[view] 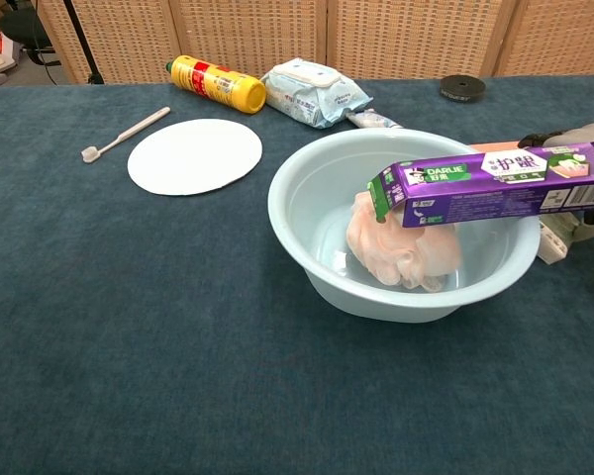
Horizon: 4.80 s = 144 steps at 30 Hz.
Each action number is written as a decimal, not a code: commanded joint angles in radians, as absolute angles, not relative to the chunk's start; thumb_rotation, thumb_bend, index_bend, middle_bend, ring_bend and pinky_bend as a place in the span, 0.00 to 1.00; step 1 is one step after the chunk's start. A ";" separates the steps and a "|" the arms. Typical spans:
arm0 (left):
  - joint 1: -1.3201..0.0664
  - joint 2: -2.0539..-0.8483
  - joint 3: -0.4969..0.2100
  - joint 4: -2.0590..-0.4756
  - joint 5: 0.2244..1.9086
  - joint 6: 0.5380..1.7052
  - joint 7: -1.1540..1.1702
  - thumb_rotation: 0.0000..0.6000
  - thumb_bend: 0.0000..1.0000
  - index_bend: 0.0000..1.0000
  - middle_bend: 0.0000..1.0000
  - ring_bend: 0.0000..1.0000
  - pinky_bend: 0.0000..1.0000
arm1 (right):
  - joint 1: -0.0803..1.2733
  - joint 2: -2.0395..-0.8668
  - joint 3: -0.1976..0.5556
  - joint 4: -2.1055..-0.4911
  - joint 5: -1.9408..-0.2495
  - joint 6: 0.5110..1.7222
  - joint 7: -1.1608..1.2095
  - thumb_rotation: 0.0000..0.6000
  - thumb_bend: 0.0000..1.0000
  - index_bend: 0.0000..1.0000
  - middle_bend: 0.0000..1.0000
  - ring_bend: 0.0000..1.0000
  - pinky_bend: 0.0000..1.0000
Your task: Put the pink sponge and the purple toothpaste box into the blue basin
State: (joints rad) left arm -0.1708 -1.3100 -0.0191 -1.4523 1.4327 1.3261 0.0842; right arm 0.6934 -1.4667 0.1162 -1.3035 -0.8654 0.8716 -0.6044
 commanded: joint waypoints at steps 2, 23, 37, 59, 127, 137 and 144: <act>-0.171 -1.310 -0.018 -1.454 1.434 1.327 0.086 1.00 0.29 0.06 0.00 0.11 0.07 | 0.691 -1.472 0.111 -1.293 -0.861 0.869 -0.594 1.00 0.05 0.18 0.00 0.00 0.22; -0.167 -1.299 -0.013 -1.478 1.449 1.344 0.089 1.00 0.29 0.06 0.00 0.11 0.07 | 0.679 -1.473 0.086 -1.287 -0.869 0.875 -0.576 1.00 0.08 0.43 0.19 0.14 0.27; -0.167 -1.298 -0.008 -1.489 1.451 1.342 0.096 1.00 0.30 0.06 0.00 0.11 0.07 | 0.676 -1.454 0.081 -1.305 -0.886 0.887 -0.573 1.00 0.10 0.59 0.34 0.30 0.42; -0.158 -1.273 -0.011 -1.524 1.470 1.374 0.080 1.00 0.30 0.06 0.00 0.11 0.07 | 0.666 -1.346 0.095 -1.500 -0.879 1.032 -0.685 1.00 0.13 0.68 0.41 0.36 0.47; -0.129 -1.219 -0.008 -1.612 1.543 1.461 0.070 1.00 0.30 0.06 0.00 0.11 0.07 | 0.639 -1.159 0.138 -1.787 -0.918 1.250 -0.812 1.00 0.13 0.69 0.41 0.36 0.47; -0.126 -1.218 -0.006 -1.617 1.550 1.467 0.076 1.00 0.30 0.06 0.00 0.11 0.07 | 0.628 -1.155 0.131 -1.785 -0.924 1.249 -0.799 1.00 0.13 0.69 0.41 0.36 0.47; -0.126 -1.218 -0.003 -1.623 1.559 1.468 0.077 1.00 0.30 0.06 0.00 0.11 0.07 | 0.627 -1.160 0.133 -1.826 -0.946 1.269 -0.813 1.00 0.13 0.69 0.41 0.36 0.47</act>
State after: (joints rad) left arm -0.1263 -1.2185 -0.0033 -1.6217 1.5578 1.4672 0.0778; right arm 0.6268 -1.1575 0.1336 -1.8145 -0.9394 1.2644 -0.8063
